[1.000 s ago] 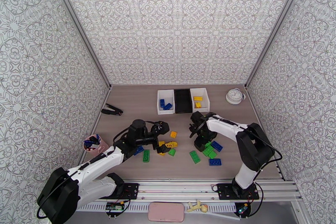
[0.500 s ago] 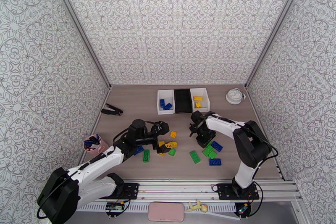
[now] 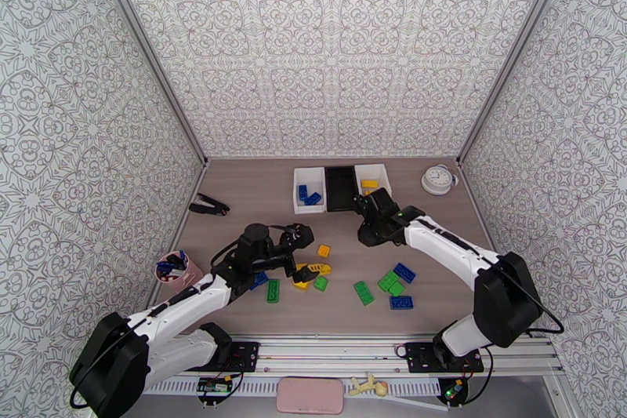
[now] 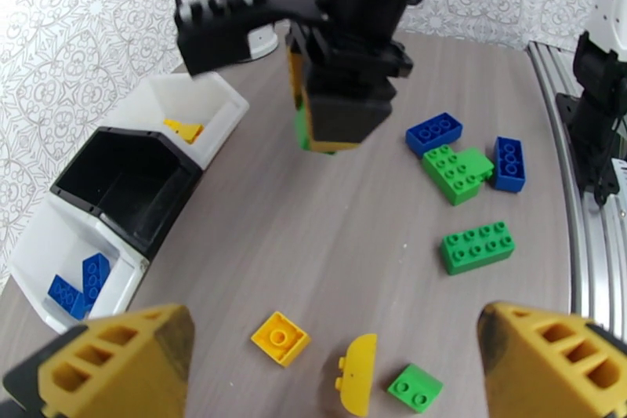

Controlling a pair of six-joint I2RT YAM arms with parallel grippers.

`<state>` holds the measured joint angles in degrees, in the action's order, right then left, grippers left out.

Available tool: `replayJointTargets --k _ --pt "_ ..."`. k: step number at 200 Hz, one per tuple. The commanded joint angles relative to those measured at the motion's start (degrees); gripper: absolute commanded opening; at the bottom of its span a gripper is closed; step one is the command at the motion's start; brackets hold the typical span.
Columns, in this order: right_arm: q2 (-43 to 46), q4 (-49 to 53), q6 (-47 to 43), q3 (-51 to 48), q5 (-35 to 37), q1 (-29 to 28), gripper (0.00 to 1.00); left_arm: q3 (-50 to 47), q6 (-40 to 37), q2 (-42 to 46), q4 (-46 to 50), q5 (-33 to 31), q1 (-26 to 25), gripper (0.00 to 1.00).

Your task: Sort the legos into containers by color

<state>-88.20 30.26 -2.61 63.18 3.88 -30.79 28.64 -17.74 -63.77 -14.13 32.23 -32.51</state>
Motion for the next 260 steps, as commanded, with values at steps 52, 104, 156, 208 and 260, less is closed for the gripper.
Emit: replayJointTargets --k 52,104,156,208,260 --pt "-15.1 -27.1 9.4 10.5 -0.3 1.4 0.37 -1.4 5.2 0.5 -5.5 -5.0 0.7 1.0" --pt "-29.1 -27.2 10.4 23.4 3.5 2.3 0.37 -1.5 4.2 0.9 -4.6 -5.7 0.8 1.0" --pt "-30.9 -23.5 9.4 28.2 3.1 2.3 0.55 -1.4 3.7 1.8 -3.8 -4.9 1.3 1.0" --pt "-18.6 -22.6 6.2 16.6 -1.6 2.3 0.84 -0.4 -1.6 5.0 3.0 1.3 4.2 1.0" --pt "-6.8 -18.4 -1.3 4.5 -8.4 1.7 0.93 1.4 -6.4 7.4 11.6 6.8 7.4 1.0"
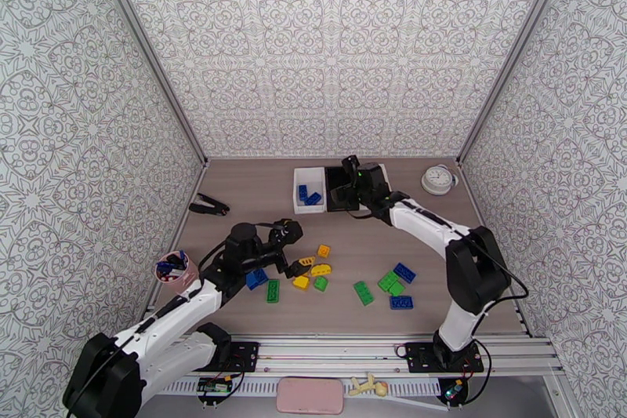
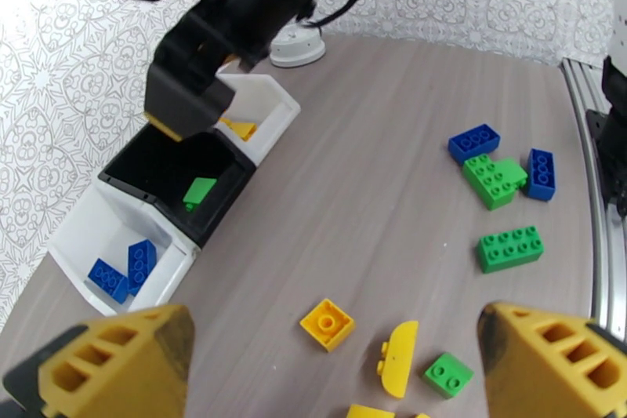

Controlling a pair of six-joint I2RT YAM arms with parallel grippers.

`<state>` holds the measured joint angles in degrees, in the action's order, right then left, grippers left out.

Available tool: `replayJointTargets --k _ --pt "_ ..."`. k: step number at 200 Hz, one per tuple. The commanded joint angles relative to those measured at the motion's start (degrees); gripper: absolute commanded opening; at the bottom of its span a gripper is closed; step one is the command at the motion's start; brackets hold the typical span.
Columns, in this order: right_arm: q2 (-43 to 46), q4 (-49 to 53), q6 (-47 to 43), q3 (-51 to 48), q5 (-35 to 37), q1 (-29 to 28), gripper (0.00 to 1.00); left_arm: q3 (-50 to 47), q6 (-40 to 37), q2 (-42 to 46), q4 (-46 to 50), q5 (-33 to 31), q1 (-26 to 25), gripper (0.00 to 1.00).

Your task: Sort the legos into containers by color

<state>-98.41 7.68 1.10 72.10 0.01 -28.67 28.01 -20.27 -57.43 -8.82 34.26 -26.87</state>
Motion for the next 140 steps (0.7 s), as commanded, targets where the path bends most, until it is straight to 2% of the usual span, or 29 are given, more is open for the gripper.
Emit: replayJointTargets --k 1,39,77,140 --pt "3.6 4.3 -5.2 -4.6 -4.7 -0.5 0.93 2.1 -3.9 1.1 6.4 4.9 1.8 1.0" --pt "7.9 9.7 -12.5 -8.1 -9.3 -1.8 0.93 5.1 -7.5 1.1 12.7 12.6 7.2 1.0" --pt "5.8 17.1 -17.9 -5.2 -10.1 -6.3 0.92 7.9 -7.4 0.4 16.7 17.8 12.4 1.0" --pt "-3.2 21.3 -19.6 0.5 -7.6 -12.9 0.92 9.0 -8.2 0.5 18.7 18.0 14.5 1.0"
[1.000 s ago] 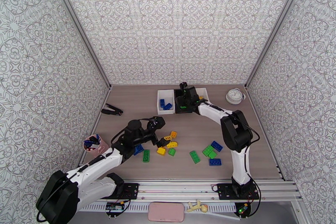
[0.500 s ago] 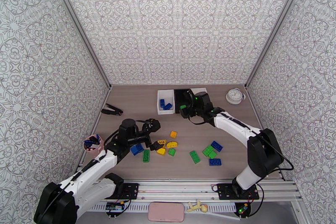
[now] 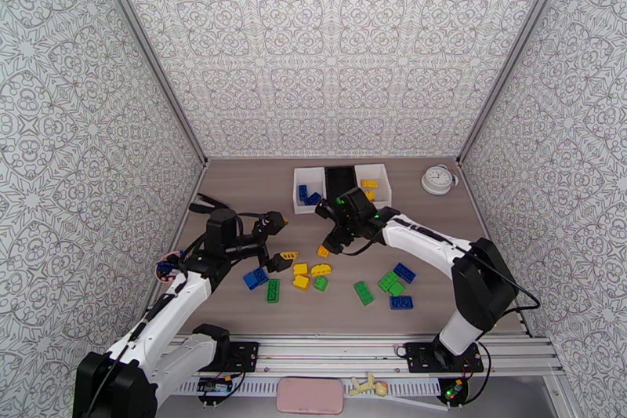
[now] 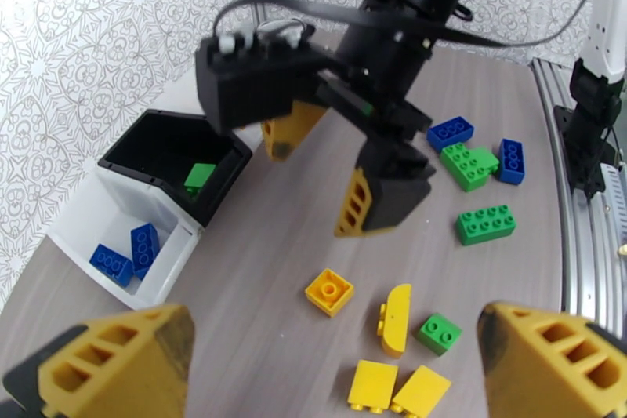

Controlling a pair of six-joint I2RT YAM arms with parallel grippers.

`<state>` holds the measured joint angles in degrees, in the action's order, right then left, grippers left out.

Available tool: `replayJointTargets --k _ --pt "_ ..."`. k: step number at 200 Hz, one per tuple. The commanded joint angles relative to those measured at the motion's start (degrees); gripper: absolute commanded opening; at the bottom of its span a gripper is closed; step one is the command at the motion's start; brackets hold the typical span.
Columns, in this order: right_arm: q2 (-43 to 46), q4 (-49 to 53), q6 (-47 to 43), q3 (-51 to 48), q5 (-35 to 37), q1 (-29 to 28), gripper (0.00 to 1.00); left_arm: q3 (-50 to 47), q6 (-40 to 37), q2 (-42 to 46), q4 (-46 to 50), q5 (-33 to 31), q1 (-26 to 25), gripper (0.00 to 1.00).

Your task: Sort the legos into containers by color

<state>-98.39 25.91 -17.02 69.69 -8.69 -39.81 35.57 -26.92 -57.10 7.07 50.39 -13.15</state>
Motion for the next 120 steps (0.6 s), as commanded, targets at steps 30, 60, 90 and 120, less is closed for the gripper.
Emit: replayJointTargets --k 30,60,90,120 --pt "-7.6 3.6 -1.5 5.2 1.9 -3.0 0.9 1.4 -3.4 1.3 4.2 0.7 1.4 1.0" --pt "-11.7 5.3 -1.3 8.2 1.0 -3.5 0.9 1.4 -3.4 1.3 4.4 0.4 1.5 1.0" --pt "-15.2 5.5 -0.9 9.7 0.9 -3.5 0.9 1.7 -3.5 0.5 4.5 1.3 1.4 1.0" --pt "-17.5 4.9 0.1 10.8 1.2 -3.5 0.89 1.5 -3.1 0.1 3.5 2.3 1.4 1.0"
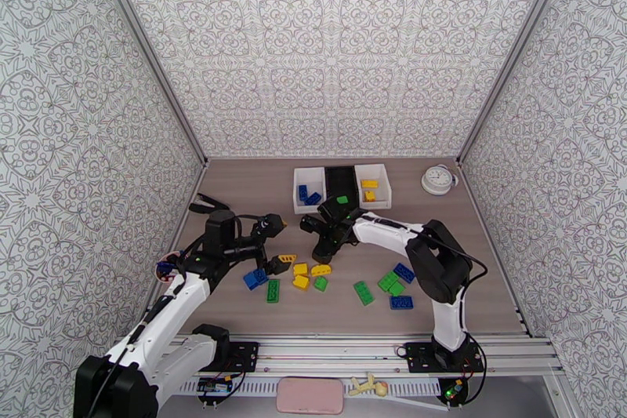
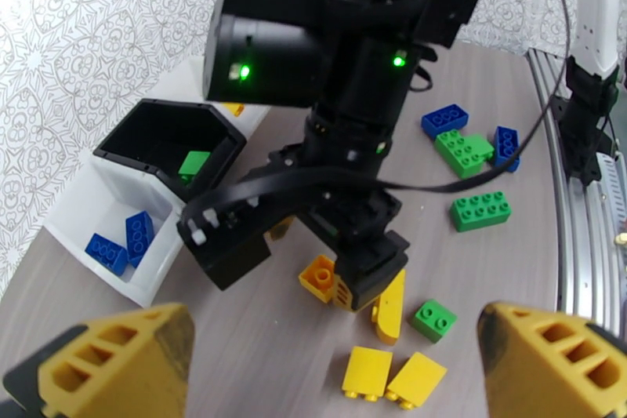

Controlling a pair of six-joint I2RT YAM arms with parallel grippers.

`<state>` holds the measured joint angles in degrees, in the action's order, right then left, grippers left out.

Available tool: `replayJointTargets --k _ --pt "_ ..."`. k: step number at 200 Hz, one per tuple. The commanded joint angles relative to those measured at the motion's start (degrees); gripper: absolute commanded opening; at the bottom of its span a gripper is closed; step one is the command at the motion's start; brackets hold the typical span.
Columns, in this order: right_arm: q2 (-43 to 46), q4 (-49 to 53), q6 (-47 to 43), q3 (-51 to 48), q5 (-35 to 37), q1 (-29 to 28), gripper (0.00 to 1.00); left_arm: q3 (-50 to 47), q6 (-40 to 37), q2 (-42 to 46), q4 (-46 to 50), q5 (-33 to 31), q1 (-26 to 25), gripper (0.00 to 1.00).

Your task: Sort the legos into containers by color

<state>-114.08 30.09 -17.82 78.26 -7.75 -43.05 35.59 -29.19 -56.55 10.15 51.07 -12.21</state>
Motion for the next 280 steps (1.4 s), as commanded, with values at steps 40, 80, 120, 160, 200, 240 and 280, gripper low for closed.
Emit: replayJointTargets --k 40,80,120,160,200,240,280 --pt "-2.7 -0.7 1.8 2.1 2.2 -0.3 0.77 1.7 -0.9 -0.5 0.6 1.5 0.4 1.0" --pt "-2.4 -2.1 2.9 1.3 3.8 -0.2 0.61 1.9 -1.1 -0.5 1.1 1.5 0.5 1.0" --pt "-1.1 -3.5 3.4 -0.1 4.1 0.0 0.37 2.0 -1.1 -0.6 0.8 1.4 0.4 1.0" --pt "4.2 -8.9 6.3 -3.5 3.9 1.5 0.33 1.2 -0.6 0.4 -0.8 -2.0 0.1 1.0" --pt "11.3 -22.5 13.1 -8.8 8.4 5.8 0.29 2.7 1.7 1.1 -1.1 -12.5 -3.9 1.0" --pt "11.2 -30.4 17.8 -6.7 8.8 12.3 0.29 3.0 8.4 0.4 -9.2 -29.5 -14.5 1.0" --pt "3.2 -30.4 16.1 3.3 8.6 15.9 0.28 2.4 13.6 -3.2 -17.1 -33.2 -20.8 1.0"
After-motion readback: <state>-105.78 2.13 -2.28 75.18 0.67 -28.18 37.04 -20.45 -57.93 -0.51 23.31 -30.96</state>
